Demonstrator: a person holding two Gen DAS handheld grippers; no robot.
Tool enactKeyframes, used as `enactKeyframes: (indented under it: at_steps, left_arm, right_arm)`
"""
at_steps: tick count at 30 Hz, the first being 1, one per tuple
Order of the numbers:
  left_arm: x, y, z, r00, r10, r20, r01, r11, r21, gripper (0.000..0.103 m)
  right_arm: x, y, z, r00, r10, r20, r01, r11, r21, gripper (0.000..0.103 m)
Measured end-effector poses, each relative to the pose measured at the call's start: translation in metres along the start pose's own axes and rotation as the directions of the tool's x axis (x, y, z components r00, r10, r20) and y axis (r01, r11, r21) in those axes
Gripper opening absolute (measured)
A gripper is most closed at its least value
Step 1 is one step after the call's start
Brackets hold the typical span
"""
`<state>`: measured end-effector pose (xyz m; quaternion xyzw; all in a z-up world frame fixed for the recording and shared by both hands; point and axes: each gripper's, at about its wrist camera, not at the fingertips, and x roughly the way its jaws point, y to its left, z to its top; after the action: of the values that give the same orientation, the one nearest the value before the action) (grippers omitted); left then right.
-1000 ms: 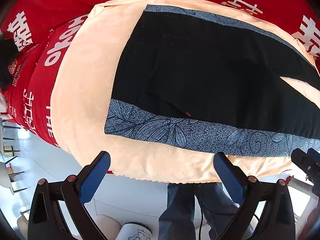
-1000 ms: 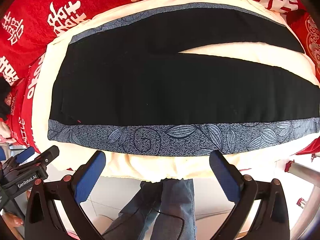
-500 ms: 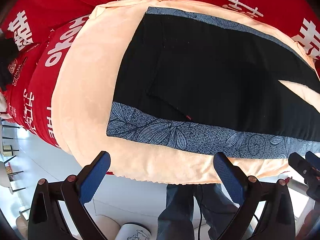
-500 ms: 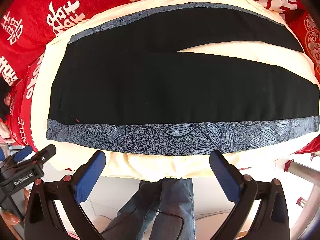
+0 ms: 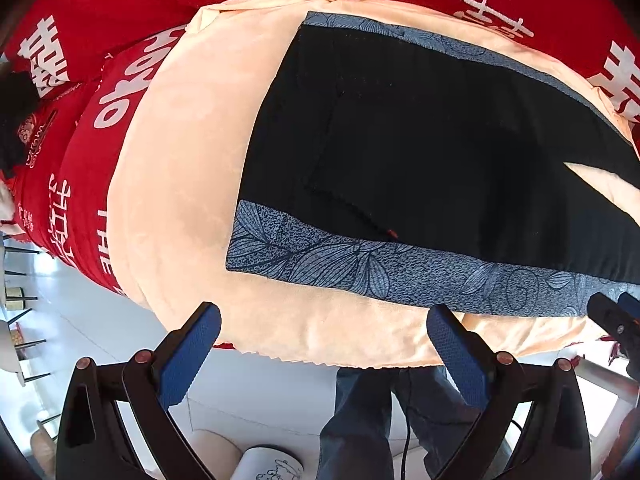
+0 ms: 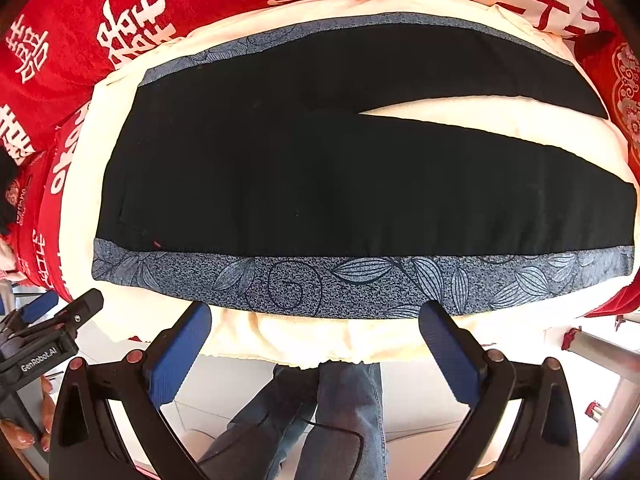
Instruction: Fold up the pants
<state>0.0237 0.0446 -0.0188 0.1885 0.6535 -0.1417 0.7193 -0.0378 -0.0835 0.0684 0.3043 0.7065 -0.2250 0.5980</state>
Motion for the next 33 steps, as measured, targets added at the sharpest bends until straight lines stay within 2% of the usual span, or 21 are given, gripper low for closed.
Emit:
enactKeyframes:
  at_steps: [19, 33]
  left_arm:
    - [0.0030, -0.0074, 0.0041, 1.000, 0.002, 0.000, -0.002, 1.000, 0.027, 0.103]
    - [0.0036, 0.0003, 0.0072, 1.000, 0.003, 0.001, -0.003, 1.000, 0.000, 0.103]
  right_arm:
    - [0.0029, -0.0045, -0.0002, 1.000, 0.001, -0.009, -0.001, 1.000, 0.016, 0.103]
    - [0.0089, -0.0016, 0.0054, 1.000, 0.010, -0.018, -0.010, 1.000, 0.010, 0.103]
